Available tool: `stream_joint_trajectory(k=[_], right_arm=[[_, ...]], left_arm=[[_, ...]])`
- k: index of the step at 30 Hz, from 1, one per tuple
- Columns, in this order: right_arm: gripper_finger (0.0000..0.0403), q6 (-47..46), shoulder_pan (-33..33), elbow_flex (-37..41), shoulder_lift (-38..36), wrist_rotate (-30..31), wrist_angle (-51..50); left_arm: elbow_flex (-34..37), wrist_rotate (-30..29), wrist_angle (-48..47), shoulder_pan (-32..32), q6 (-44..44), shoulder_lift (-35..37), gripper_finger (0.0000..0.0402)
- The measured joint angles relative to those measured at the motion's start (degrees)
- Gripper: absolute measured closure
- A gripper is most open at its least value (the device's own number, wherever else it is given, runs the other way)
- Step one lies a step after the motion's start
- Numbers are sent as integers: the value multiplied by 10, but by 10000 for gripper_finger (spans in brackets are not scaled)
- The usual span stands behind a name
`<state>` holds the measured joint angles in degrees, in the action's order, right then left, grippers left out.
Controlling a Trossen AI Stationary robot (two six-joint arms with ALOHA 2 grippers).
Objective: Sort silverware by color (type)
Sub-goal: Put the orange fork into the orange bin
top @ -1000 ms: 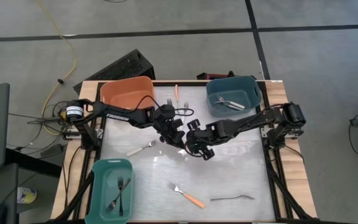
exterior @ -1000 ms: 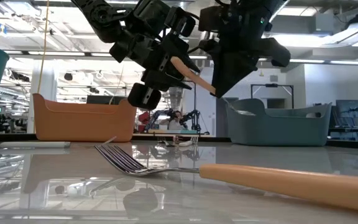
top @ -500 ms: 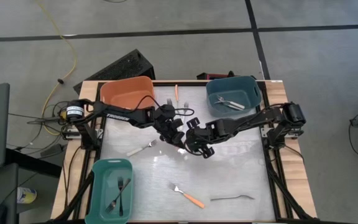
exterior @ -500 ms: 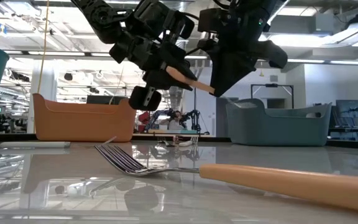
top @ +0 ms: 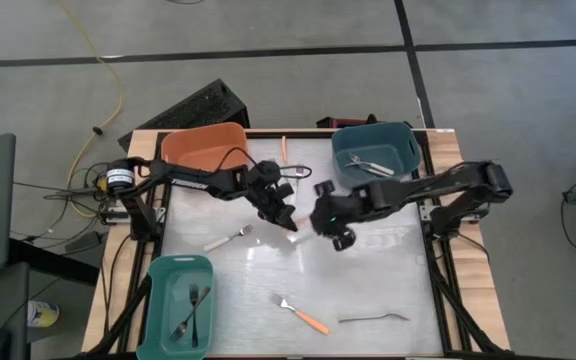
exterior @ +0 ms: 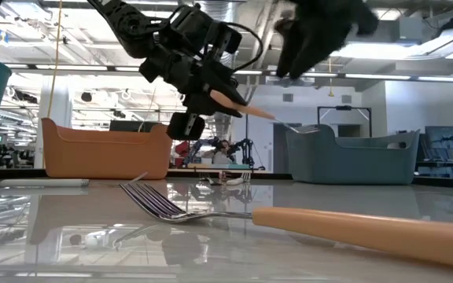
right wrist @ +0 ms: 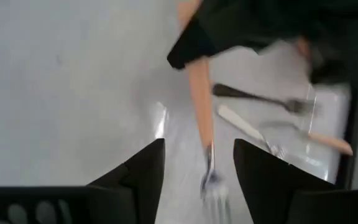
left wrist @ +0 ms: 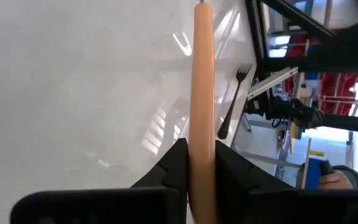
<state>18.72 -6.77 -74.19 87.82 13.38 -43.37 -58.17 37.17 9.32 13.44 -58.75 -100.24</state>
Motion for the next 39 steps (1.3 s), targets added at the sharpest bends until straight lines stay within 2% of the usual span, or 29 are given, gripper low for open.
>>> stream_joint_trajectory(k=[5,10,15,19,22,27,29,33,39], right_arm=[[183,-115,23,0,-89,1,-30],[189,-201,44,0,-161,1,-52],[190,-232,54,0,-199,2,-61],[191,-233,54,0,-202,3,-61],[191,-233,54,5,-196,5,-57],[191,-232,54,7,-162,5,-59],[191,-232,54,6,-152,4,-58],[191,-229,54,6,-125,3,-53],[191,-244,44,6,-100,0,-59]], left_arm=[[0,8,-37,49,32,46,369],[0,-22,-130,96,93,129,369],[0,-58,-247,129,170,216,369],[0,-93,-322,153,230,283,369],[-1,-149,-386,177,293,326,369],[-1,-317,-512,221,415,362,369],[0,-366,-547,239,461,365,369],[-1,-439,-588,263,560,348,369],[0,-503,-649,282,650,313,369]])
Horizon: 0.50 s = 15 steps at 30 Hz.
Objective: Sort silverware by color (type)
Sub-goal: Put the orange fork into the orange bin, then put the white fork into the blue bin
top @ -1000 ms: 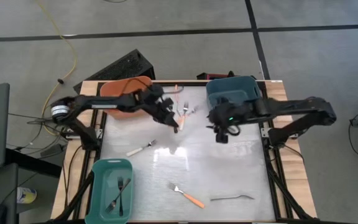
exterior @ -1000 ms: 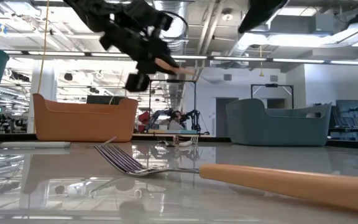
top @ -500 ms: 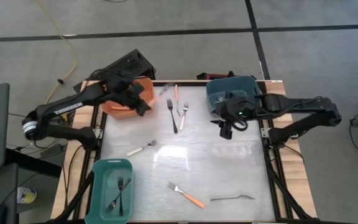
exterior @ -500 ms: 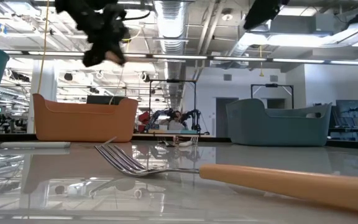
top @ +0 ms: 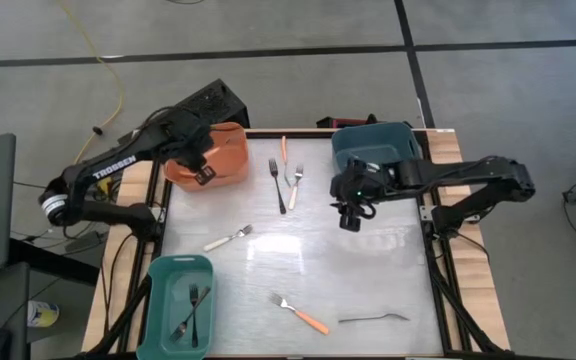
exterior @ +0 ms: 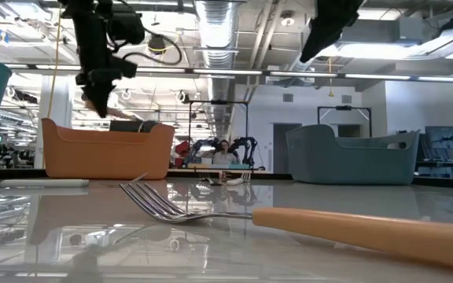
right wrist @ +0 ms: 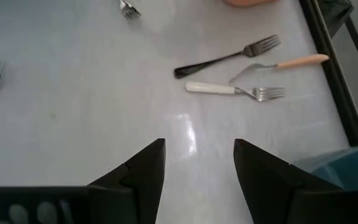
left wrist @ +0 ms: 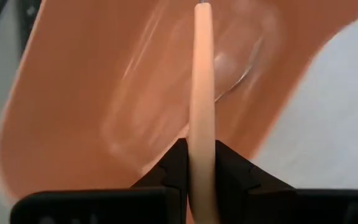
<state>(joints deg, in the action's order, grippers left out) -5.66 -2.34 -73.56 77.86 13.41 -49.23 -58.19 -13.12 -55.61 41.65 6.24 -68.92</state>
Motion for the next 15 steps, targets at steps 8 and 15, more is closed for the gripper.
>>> stream_joint_trajectory(k=[8,15], right_arm=[[191,-4,-14,0,4,0,4],[191,-20,-14,0,4,0,4]], left_arm=[[0,-75,-21,1,40,-25,338],[0,-98,-45,-1,42,-24,262]])
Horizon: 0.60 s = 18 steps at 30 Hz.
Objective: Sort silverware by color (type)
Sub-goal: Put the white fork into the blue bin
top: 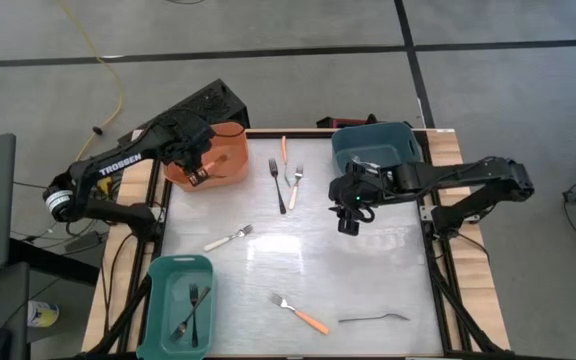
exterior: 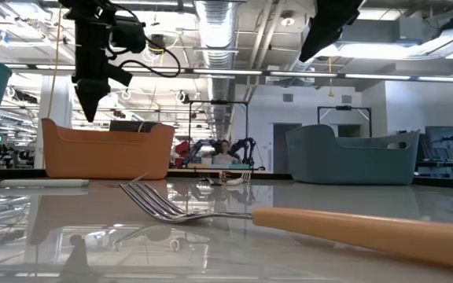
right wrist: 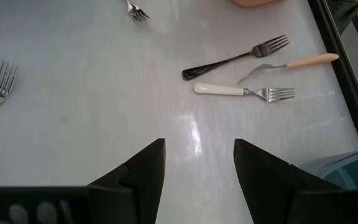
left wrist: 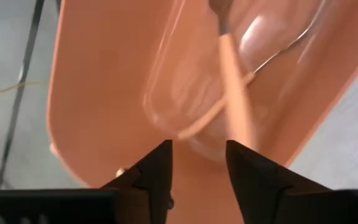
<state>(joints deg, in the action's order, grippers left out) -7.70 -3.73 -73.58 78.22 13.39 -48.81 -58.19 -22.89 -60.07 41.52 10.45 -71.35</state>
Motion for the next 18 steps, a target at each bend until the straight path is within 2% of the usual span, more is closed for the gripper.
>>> stream_joint_trajectory(k=[4,8,11,18], right_arm=[[191,-13,-4,0,0,-7,0],[191,-53,-8,0,0,-42,0],[191,-114,-12,0,0,-75,0],[191,-325,-35,0,0,-146,-9]], left_arm=[[0,-16,-22,0,-28,0,233],[0,7,-46,-2,-58,2,223],[0,50,-44,-8,-74,9,222],[0,163,13,-51,-107,48,222]])
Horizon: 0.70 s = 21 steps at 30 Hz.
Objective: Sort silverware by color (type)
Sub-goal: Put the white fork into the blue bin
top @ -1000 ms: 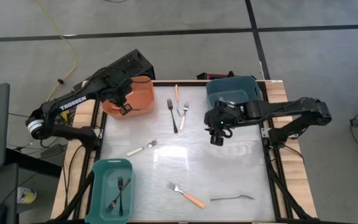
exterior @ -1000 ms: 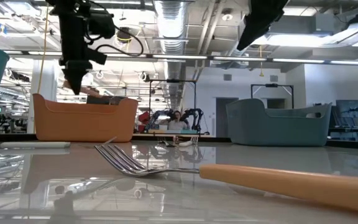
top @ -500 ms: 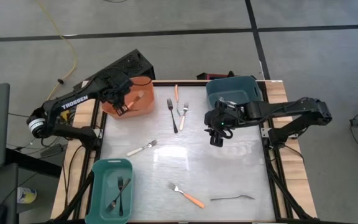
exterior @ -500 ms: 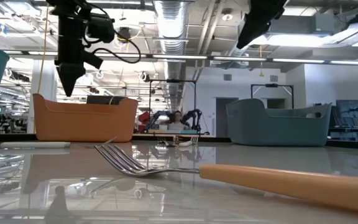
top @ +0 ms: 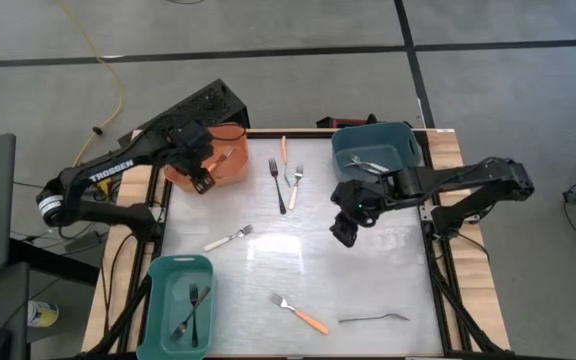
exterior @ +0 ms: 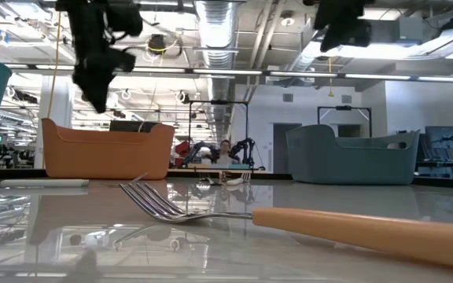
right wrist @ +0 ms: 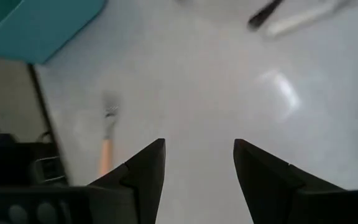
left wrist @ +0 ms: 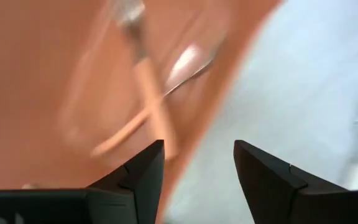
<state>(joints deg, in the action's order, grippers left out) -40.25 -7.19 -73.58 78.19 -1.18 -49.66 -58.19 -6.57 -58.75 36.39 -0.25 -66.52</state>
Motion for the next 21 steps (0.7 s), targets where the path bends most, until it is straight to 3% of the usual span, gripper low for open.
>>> stream_joint_trajectory(k=[7,10,14,21], right_arm=[[191,-50,-84,0,22,-19,-7],[191,-49,-123,0,47,-19,-7],[191,-51,-151,0,84,-20,-3],[191,-58,-143,0,132,-19,20]], left_arm=[[0,202,159,-85,23,30,221],[0,250,219,-128,41,29,221],[0,248,272,-182,56,27,221],[22,201,348,-233,36,27,221]])
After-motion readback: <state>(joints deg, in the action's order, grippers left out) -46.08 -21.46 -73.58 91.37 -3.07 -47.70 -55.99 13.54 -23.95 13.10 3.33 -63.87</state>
